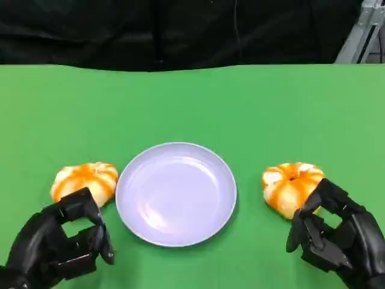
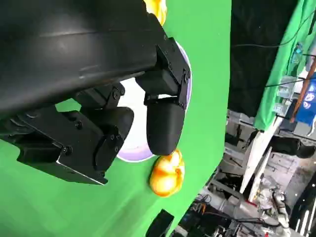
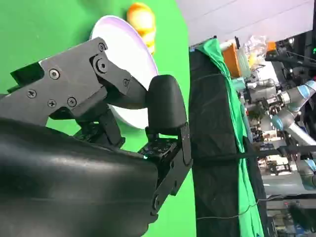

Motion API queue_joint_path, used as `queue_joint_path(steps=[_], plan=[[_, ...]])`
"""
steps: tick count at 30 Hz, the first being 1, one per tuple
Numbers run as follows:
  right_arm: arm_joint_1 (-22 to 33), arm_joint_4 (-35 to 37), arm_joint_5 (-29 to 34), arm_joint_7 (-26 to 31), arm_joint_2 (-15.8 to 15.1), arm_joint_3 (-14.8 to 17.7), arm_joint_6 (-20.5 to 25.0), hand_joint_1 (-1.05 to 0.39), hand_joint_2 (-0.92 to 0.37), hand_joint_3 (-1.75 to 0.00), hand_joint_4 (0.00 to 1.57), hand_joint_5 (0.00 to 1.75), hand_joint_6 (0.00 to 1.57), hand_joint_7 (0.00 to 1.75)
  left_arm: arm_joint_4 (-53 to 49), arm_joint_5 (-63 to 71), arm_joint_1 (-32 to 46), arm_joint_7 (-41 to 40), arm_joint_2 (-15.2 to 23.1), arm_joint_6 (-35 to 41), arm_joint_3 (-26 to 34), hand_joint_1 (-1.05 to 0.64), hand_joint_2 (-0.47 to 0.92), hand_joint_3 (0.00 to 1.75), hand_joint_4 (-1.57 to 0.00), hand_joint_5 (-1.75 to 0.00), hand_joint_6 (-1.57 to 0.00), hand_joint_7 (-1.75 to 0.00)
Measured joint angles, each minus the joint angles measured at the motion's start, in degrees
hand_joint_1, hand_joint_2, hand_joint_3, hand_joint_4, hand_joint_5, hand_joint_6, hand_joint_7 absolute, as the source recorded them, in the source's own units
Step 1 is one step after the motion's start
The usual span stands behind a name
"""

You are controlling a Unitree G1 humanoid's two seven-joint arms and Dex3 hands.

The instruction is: Grasp the bread from the table and place it into the plate.

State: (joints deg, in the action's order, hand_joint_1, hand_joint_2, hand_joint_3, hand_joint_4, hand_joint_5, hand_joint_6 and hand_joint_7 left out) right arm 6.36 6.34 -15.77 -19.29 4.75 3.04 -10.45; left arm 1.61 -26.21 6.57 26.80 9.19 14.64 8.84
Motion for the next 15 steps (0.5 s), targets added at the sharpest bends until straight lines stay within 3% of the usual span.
queue_joint_path(steps=[15], plan=[[0.2,-0.4,0.0,0.1,0.0,-0.1,0.1,-0.14,-0.62,-1.04,0.84,1.75,0.64,1.65,0.0,0.3,0.0,0.0,0.0,0.0,0.0,0.09,0.63,1.35,-0.85,-1.75,-0.68,-1.75]])
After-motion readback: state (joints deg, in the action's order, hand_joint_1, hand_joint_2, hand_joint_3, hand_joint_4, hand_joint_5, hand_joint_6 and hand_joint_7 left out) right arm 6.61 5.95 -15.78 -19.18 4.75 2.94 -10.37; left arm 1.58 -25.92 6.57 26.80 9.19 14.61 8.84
